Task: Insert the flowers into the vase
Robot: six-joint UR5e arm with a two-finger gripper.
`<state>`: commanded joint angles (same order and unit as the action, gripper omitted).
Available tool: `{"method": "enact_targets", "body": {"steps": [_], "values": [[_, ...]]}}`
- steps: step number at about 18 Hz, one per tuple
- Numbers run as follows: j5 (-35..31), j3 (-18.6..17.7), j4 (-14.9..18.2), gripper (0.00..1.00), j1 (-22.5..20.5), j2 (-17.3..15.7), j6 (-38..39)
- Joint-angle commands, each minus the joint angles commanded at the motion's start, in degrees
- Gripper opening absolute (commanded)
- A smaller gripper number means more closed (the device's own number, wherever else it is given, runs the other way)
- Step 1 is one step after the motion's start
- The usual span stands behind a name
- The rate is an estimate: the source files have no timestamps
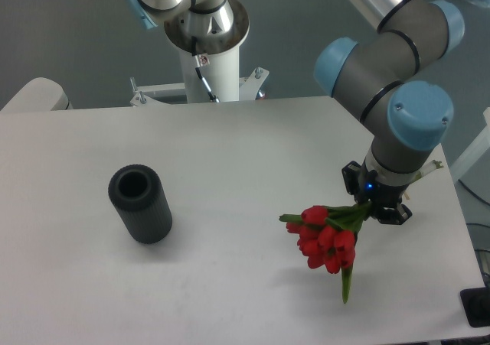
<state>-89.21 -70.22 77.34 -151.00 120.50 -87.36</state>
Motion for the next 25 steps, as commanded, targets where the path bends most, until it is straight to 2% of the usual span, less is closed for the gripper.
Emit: {"method": "enact_targets", "body": {"steps": [9,16,25], "values": [[1.5,0.3,0.1,0.13,0.0,0.1,1.1],[13.0,-0.8,-0.1,0.06,-0.9,-1.2,4.6],[32.9,-6.5,-1.1,0.06,0.2,-6.7,7.1]]}}
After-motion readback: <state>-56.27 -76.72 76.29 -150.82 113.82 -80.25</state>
